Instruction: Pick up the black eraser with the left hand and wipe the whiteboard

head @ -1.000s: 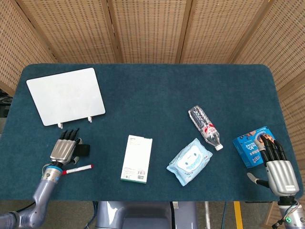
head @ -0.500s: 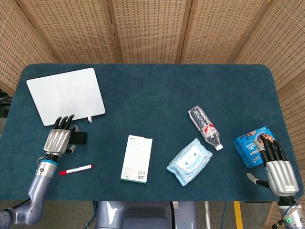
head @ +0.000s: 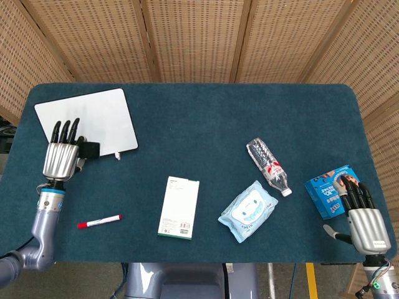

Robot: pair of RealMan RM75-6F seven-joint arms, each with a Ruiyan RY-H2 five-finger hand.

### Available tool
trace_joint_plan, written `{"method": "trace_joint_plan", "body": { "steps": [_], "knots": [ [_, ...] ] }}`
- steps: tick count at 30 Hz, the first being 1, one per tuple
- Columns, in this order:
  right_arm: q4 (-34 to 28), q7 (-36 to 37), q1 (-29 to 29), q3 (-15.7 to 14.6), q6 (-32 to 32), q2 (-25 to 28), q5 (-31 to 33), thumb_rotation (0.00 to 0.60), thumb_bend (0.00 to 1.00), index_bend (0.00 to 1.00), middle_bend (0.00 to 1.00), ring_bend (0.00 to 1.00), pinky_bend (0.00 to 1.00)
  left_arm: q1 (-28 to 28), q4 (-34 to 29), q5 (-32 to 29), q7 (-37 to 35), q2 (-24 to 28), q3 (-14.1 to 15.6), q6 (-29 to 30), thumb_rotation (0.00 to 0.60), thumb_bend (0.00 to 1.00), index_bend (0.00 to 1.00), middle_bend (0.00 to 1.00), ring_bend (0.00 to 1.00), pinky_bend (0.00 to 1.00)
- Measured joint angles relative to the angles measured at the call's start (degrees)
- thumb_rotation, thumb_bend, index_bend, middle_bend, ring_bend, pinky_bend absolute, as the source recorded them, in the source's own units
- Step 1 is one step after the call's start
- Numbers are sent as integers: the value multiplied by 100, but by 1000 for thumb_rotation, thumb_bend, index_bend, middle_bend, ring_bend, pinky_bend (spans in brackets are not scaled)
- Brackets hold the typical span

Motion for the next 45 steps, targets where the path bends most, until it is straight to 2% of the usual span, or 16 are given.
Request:
{"method": "trace_joint_plan", "body": {
  "steps": [10, 24, 30, 40, 45],
  "knots": [
    [74, 38, 63, 90, -170, -31, 227, 600, 53, 28, 0, 0, 0, -492, 1804, 530, -481, -580, -30, -178, 600, 333, 415, 0, 0, 0],
    [85, 13, 62, 106, -140, -44, 239, 600, 53, 28, 0, 0, 0, -1000, 3336, 897, -887, -1103, 69, -604, 600, 332, 415, 0, 0, 0],
    [78, -11, 52, 103, -94, -51, 202, 600, 53, 28, 0, 0, 0, -1076, 4095, 1150, -1125, -1334, 269, -616, 600, 331, 414, 0, 0, 0],
    [126, -34, 74, 147, -148, -93, 305, 600, 53, 28, 0, 0, 0, -1143, 5327, 1602, -2115, -1725, 665, -507, 600, 328, 411, 0, 0, 0],
    [154, -60, 80, 173, -156, -118, 357, 600, 53, 28, 0, 0, 0, -1205, 5696, 1704, -2383, -1873, 769, -561, 600, 327, 411, 0, 0, 0]
  ]
}}
